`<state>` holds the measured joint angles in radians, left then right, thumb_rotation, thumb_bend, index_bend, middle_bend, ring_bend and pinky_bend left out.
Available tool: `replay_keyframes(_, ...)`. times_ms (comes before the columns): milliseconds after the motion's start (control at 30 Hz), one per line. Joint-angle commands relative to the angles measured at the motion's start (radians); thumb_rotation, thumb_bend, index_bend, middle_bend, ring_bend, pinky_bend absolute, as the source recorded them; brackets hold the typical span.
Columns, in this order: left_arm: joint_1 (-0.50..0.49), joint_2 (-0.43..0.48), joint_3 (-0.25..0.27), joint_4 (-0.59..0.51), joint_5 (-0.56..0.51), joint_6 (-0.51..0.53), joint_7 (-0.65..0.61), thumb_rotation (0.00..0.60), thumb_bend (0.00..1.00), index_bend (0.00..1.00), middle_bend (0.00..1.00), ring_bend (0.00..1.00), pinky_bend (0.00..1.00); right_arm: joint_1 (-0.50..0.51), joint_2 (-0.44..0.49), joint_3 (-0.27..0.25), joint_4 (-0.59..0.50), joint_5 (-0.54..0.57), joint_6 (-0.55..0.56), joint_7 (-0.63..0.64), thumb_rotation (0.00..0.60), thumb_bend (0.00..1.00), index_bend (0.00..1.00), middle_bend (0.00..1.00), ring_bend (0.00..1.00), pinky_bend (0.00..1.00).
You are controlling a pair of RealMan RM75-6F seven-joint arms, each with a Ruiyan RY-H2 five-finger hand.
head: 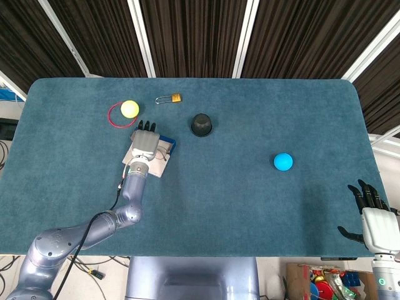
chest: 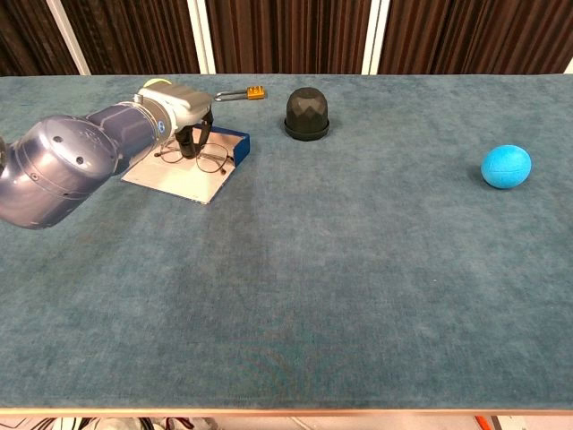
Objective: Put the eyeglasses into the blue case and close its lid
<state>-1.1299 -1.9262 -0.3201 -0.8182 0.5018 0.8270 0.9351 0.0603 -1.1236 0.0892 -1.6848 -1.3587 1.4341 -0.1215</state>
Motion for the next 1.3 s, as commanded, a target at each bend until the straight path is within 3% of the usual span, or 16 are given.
replay_keyframes(33, 0.012, 0.038, 0.013, -0.081, 0.022, 0.052, 0.026, 0.6, 0.47, 0.08, 0.06, 0.0, 0.0, 0.0, 0.0, 0.0, -0.001, 0.001, -0.001, 0.0, 0.6, 0.12, 0.13, 0.0, 0.0, 0.23)
replay_keyframes(133, 0.025, 0.068, 0.023, -0.156, 0.027, 0.094, 0.05, 0.6, 0.47, 0.06, 0.06, 0.0, 0.0, 0.0, 0.001, 0.0, -0.003, 0.002, -0.001, 0.0, 0.6, 0.12, 0.13, 0.0, 0.0, 0.23)
replay_keyframes(333, 0.108, 0.192, 0.068, -0.42, 0.125, 0.265, 0.034, 0.6, 0.47, 0.03, 0.07, 0.0, 0.04, -0.003, 0.005, 0.0, -0.005, 0.003, 0.001, 0.006, 0.6, 0.12, 0.13, 0.0, 0.0, 0.23)
replay_keyframes(433, 0.173, 0.262, 0.108, -0.536, 0.204, 0.333, -0.022, 0.6, 0.47, 0.03, 0.13, 0.05, 0.28, -0.003, 0.005, 0.0, -0.006, 0.003, 0.002, 0.006, 0.6, 0.12, 0.13, 0.0, 0.0, 0.23)
replay_keyframes(500, 0.209, 0.298, 0.129, -0.585, 0.232, 0.34, -0.069, 0.6, 0.47, 0.03, 0.21, 0.15, 0.48, -0.003, 0.005, 0.0, -0.007, 0.004, 0.001, 0.005, 0.6, 0.12, 0.13, 0.0, 0.0, 0.23)
replay_keyframes(567, 0.244, 0.335, 0.142, -0.627, 0.243, 0.315, -0.135, 0.6, 0.47, 0.03, 0.27, 0.25, 0.59, -0.003, 0.004, 0.0, -0.009, 0.005, 0.001, 0.002, 0.6, 0.12, 0.13, 0.0, 0.0, 0.23)
replay_keyframes(700, 0.268, 0.381, 0.157, -0.648, 0.228, 0.223, -0.209, 0.6, 0.48, 0.03, 0.46, 0.43, 0.68, -0.004, 0.002, -0.001, -0.012, 0.005, 0.004, -0.007, 0.6, 0.12, 0.13, 0.0, 0.0, 0.23)
replay_keyframes(900, 0.271, 0.387, 0.172, -0.622, 0.219, 0.119, -0.271, 0.6, 0.48, 0.0, 0.63, 0.59, 0.74, -0.004, 0.0, 0.002, -0.011, 0.012, 0.004, -0.014, 0.6, 0.12, 0.13, 0.0, 0.0, 0.23)
replay_keyframes(1300, 0.258, 0.347, 0.187, -0.551, 0.219, 0.04, -0.321, 0.6, 0.49, 0.0, 0.67, 0.63, 0.75, -0.005, 0.002, 0.004, -0.011, 0.02, 0.003, -0.011, 0.6, 0.12, 0.13, 0.0, 0.0, 0.23)
